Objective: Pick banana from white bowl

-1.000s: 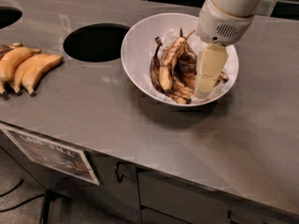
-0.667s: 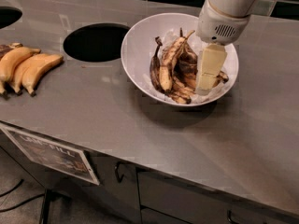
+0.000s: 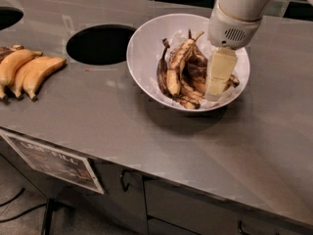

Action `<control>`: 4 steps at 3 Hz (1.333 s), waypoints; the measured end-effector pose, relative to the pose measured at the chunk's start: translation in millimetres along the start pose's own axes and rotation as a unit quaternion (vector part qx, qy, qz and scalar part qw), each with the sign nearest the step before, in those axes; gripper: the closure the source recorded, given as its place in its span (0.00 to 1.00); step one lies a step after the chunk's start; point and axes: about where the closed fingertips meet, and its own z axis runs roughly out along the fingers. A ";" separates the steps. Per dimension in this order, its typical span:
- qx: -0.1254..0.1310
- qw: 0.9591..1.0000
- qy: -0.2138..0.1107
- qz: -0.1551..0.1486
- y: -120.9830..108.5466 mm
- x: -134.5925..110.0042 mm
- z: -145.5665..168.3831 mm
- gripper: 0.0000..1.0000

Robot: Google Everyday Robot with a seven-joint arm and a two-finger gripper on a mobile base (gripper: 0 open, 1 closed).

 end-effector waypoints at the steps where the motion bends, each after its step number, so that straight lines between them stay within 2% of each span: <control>1: -0.003 1.000 0.004 0.016 -1.8 8.7 7.6 0.00; 2: -0.003 1.000 0.007 0.024 -3.1 13.3 8.8 0.19; 3: -0.001 0.999 0.011 0.030 -5.5 16.8 8.5 0.27; 4: 0.002 0.999 0.016 0.031 -8.9 15.8 5.4 0.25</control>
Offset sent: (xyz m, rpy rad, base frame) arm 0.0001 -0.0268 -0.0133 -0.0139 0.0337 -0.0862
